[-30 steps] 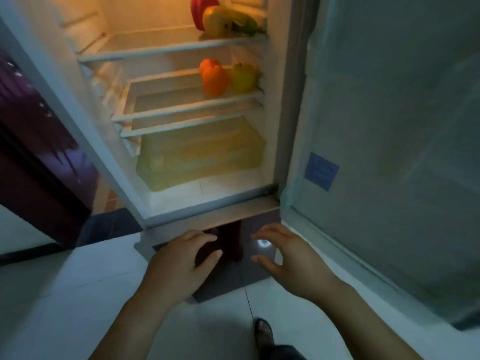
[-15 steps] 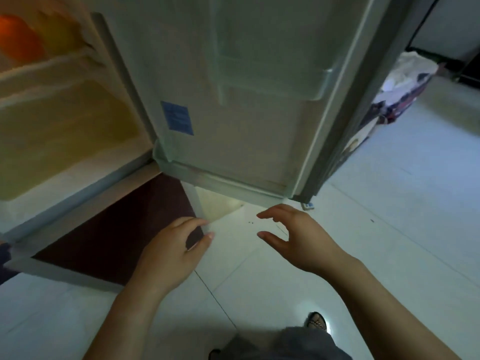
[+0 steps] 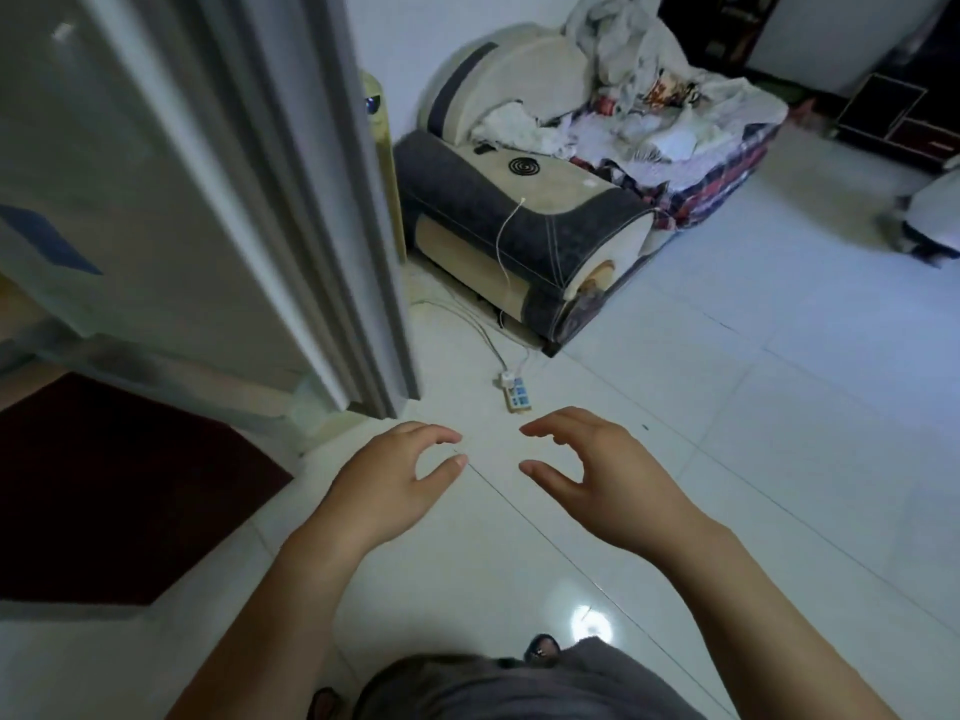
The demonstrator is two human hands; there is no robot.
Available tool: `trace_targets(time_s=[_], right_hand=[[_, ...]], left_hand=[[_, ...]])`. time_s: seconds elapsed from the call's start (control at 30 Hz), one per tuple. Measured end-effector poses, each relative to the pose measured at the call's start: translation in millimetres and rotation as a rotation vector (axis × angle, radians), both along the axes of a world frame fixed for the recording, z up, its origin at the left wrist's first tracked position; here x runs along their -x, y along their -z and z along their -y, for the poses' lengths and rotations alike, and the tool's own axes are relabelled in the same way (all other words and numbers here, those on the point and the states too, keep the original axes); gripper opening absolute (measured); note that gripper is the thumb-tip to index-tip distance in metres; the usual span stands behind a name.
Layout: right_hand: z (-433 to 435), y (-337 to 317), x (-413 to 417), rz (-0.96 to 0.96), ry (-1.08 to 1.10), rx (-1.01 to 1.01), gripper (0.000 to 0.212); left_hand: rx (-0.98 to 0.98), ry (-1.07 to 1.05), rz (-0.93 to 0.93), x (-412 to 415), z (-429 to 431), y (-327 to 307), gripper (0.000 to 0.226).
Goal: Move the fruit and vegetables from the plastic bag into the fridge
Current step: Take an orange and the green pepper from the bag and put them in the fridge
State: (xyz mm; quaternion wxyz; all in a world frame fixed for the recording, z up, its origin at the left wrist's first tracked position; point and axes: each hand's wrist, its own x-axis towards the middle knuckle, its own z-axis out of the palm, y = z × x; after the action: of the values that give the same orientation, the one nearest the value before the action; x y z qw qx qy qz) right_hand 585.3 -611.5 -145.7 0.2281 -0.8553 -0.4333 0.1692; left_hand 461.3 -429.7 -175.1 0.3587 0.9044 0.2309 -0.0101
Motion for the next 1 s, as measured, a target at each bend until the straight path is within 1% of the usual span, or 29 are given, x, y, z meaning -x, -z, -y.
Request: trace_targets(time_s=[0.13, 0.27, 0.47, 0.57, 0.63, 0.8, 0.9, 1.0], right_hand=[[24.8, 3.4, -50.2, -0.053, -0.010, 0.009, 0.035], [16.0, 11.7, -96.0, -0.076, -0.049, 0.000, 0.035], [-16.8, 17.5, -172.3, -0.080, -0.097, 0.039, 0.037], [-26.7, 12.5, -219.7, -0.045, -0.066, 0.077, 0.037], [-32.7, 6.5, -248.0, -0.038, -0.047, 0.081, 0.036], [-63.9, 3.5, -304.9, -0.025, -0.050, 0.063, 0.034], [-96.9, 12.2, -331.4, -0.051, -0.130, 0.063, 0.034], [-142.3, 26.3, -359.0, -0.084, -0.280, 0.083, 0.035]], left_hand=[[0.007, -0.011, -0.021, -42.2, 27.2, -6.0, 0.030], [-0.008, -0.043, -0.072, -74.9, 25.9, 4.5, 0.031], [-0.019, -0.067, -0.102, -150.6, 0.9, 25.8, 0.033], [0.018, 0.002, -0.116, -202.3, -13.8, 36.2, 0.035], [0.023, 0.026, -0.141, -234.3, -23.4, 35.9, 0.033], [0.007, 0.011, -0.128, -299.2, -58.0, 31.6, 0.031], [0.004, -0.039, -0.150, -318.8, -80.9, 31.5, 0.032], [0.012, -0.162, -0.176, -327.0, -107.3, 34.6, 0.037]])
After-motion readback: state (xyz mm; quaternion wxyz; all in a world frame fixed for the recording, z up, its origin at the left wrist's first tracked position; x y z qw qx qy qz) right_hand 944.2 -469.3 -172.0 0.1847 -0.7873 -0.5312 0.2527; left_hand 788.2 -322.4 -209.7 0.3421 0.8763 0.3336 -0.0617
